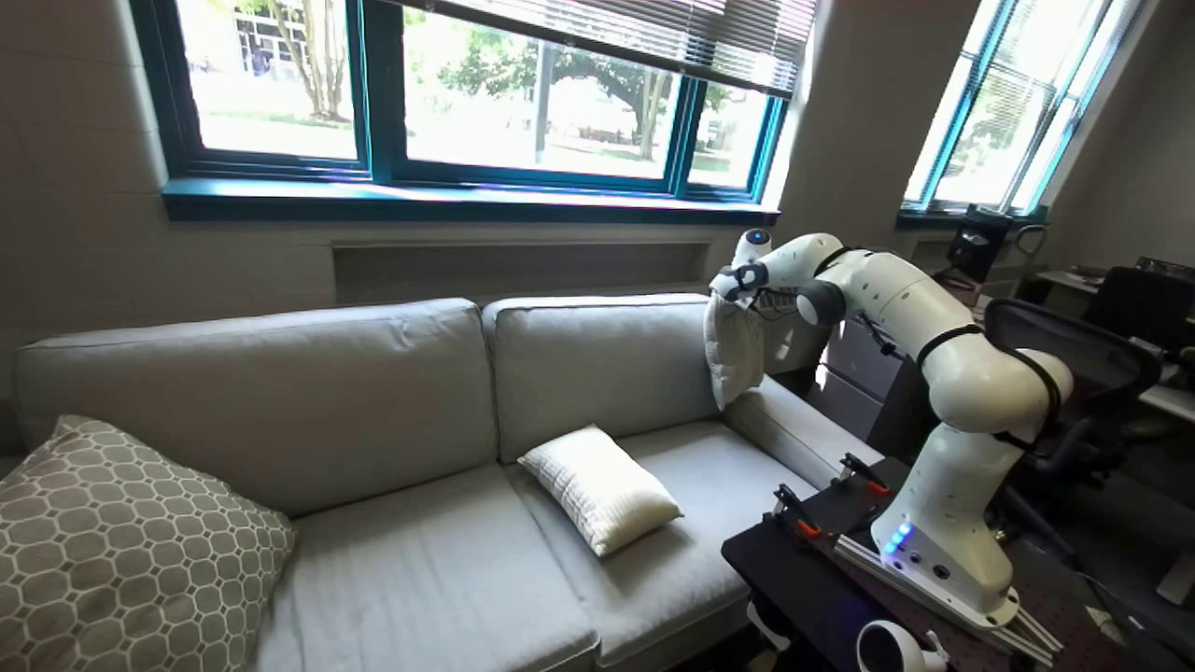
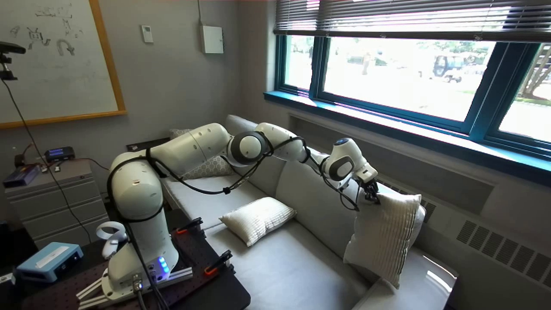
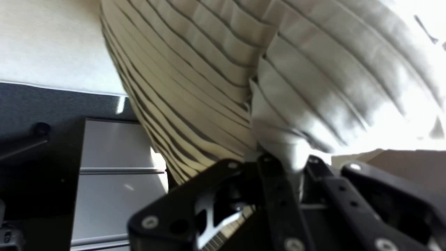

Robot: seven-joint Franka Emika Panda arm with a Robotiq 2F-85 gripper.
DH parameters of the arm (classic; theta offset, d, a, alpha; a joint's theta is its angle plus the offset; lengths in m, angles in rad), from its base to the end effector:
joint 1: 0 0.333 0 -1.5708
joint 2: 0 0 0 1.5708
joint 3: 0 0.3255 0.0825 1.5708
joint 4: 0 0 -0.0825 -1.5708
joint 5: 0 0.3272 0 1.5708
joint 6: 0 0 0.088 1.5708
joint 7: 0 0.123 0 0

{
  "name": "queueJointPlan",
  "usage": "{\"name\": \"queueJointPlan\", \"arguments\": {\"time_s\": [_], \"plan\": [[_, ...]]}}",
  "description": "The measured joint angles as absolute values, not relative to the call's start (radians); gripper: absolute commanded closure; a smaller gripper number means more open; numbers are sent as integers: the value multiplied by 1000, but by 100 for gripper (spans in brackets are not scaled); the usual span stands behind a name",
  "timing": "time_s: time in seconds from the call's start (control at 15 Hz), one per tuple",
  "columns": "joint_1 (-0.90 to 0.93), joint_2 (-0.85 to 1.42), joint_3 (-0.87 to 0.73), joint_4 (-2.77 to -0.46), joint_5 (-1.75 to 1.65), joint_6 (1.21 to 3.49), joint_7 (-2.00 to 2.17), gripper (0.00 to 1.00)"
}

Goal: Arrange the cushions, one in front of the other, against the arm rest

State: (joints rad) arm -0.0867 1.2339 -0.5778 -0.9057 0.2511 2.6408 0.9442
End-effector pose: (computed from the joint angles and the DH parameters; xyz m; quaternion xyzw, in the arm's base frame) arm 0.7465 -0.2860 0.2530 0.7589 -0.5587 0.3272 0.0700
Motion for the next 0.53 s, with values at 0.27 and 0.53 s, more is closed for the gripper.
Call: {"name": "queueJointPlan", "arguments": {"time_s": [0.27,0.53], "plan": [[-90,1244,-539,-763,154,2592,975,97],[-132,1253,-413,-686,101,2570,970,97]]}}
